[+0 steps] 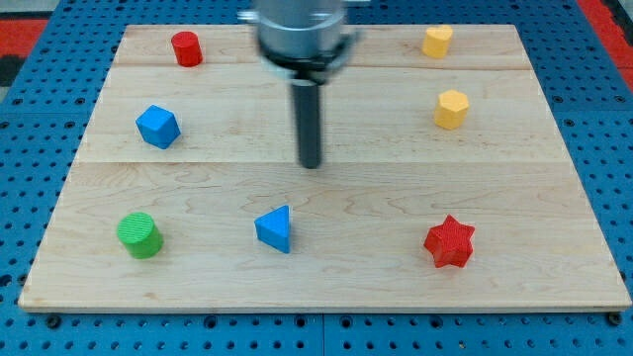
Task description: Move the yellow hexagon diagonally bottom left to the yellow heart
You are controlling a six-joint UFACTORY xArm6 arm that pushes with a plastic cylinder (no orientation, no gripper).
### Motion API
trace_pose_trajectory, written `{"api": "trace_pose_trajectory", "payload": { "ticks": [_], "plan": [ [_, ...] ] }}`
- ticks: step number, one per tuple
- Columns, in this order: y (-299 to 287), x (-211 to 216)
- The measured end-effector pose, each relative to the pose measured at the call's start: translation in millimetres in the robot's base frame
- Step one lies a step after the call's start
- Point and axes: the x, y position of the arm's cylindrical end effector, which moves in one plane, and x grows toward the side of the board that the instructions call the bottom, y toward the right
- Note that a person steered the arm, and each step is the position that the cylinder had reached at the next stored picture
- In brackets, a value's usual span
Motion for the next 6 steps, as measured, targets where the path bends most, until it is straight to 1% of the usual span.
{"api": "trace_pose_trajectory", "payload": {
  "ticks": [1,2,3,4,5,6],
  "plan": [
    [112.3,-9.4],
    [200.1,-40.3],
    [211.3,-84.8],
    [142.0,-91.8],
    [104.7,-68.9],
    [62.2,-73.9]
  ]
}}
